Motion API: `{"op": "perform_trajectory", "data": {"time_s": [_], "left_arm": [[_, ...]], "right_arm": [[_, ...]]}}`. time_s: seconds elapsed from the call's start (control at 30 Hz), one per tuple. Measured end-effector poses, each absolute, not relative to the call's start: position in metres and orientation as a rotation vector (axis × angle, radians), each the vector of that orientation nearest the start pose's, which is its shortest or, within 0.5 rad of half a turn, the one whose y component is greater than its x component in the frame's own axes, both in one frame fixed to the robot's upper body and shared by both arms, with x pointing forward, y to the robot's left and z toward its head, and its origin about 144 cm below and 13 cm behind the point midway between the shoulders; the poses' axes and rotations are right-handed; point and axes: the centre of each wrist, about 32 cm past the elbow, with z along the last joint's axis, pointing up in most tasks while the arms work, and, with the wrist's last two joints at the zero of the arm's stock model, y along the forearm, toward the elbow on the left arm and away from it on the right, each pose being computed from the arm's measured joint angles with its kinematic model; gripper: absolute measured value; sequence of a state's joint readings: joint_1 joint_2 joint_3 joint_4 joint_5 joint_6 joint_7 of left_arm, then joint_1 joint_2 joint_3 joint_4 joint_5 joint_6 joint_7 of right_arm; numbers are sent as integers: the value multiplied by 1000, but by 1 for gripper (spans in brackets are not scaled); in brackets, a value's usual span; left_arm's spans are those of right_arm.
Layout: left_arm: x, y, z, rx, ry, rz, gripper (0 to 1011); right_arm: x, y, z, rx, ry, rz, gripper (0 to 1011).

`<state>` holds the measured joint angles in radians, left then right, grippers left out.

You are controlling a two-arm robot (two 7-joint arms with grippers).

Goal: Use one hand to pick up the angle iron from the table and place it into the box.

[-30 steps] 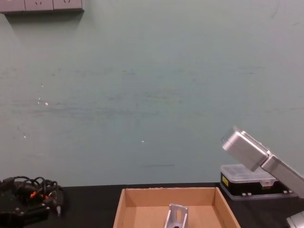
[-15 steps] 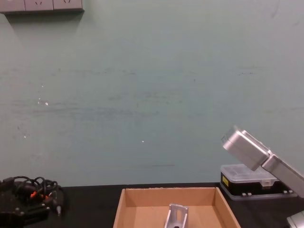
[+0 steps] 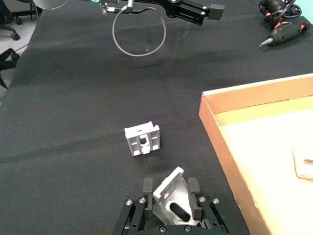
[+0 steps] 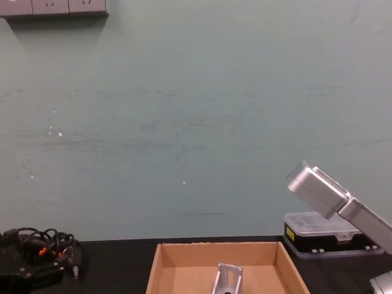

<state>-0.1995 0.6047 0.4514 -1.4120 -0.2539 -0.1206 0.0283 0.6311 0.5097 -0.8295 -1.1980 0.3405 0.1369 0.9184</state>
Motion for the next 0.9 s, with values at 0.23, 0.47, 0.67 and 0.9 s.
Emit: {"op": "perform_trajectory", "data": {"time_s": [0.23, 0.47, 0.67, 0.9], "left_arm": [[489, 310, 1140, 304, -285, 1248, 1000], [489, 310, 1140, 304, -285, 1248, 1000], [489, 310, 1140, 304, -285, 1248, 1000], [489, 310, 1140, 304, -285, 1248, 1000]], "right_arm": [[574, -235, 1180, -538, 13, -201, 308], [573, -238, 1183, -515, 1, -218, 132], [571, -239, 1186, -489, -6, -236, 118], [570, -244, 1196, -443, -23, -264, 118]]}}
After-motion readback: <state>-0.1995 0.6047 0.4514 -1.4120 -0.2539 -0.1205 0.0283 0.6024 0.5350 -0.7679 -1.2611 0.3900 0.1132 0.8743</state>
